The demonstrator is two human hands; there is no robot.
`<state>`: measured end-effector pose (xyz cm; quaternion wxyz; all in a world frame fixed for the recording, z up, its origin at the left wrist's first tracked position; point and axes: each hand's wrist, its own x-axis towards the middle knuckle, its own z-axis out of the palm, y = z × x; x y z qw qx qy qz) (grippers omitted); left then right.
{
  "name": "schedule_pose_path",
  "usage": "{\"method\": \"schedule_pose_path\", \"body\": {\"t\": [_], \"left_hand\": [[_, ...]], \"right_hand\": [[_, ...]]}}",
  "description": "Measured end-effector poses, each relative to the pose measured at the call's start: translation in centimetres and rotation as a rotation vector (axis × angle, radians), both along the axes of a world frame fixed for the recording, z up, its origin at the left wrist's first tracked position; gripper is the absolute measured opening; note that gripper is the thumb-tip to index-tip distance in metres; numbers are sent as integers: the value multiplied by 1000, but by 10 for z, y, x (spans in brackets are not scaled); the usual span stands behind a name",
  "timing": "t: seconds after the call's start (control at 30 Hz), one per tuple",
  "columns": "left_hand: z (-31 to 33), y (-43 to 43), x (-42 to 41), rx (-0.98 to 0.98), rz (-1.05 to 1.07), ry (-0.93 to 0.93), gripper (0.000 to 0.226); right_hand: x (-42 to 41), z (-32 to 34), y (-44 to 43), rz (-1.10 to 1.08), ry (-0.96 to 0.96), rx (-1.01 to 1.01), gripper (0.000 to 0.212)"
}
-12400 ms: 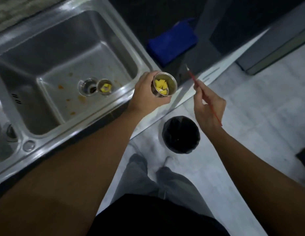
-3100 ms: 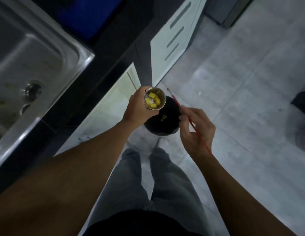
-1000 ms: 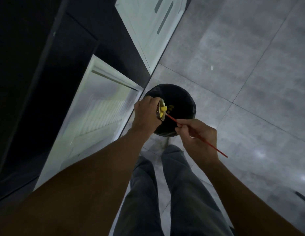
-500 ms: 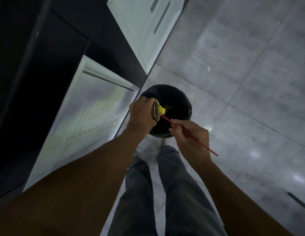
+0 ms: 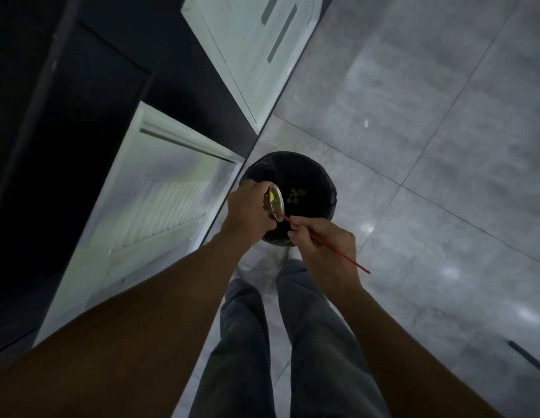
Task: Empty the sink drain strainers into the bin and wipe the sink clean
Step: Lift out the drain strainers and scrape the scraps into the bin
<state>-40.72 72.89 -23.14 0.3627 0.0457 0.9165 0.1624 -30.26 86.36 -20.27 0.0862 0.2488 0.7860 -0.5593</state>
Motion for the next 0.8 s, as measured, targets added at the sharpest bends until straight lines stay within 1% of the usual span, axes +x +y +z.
{"method": "schedule_pose_path", "body": {"t": [0.1, 0.23, 0.37, 0.43, 0.53, 0.6, 0.7, 0.77, 0.8], "left_hand": [[3, 1, 2, 47, -13, -39, 75], [1, -3, 2, 12, -16, -62, 71], [-4, -5, 4, -40, -28, -37, 77], [-7, -5, 4, -60, -34, -28, 78], [-9, -6, 5, -46, -37, -27, 80], [-9, -7, 4, -34, -45, -21, 80], [-7, -10, 2, -61, -74, 5, 76], [-4, -13, 0, -65, -77, 9, 74], [-2, -14, -1, -68, -72, 10, 74]], "right_hand": [[-9, 0, -3, 30, 30, -26, 21], [-8, 0, -2, 25, 42, 41, 20], [5, -4, 0, -57, -5, 58, 20], [9, -6, 0, -64, 19, 53, 19], [7, -5, -4, 27, 116, 41, 19], [3, -5, -6, 57, 98, 30, 22], [3, -5, -1, -20, -2, 32, 26], [11, -1, 4, -99, -21, 55, 28], [15, 2, 5, -140, -22, 60, 26]]}}
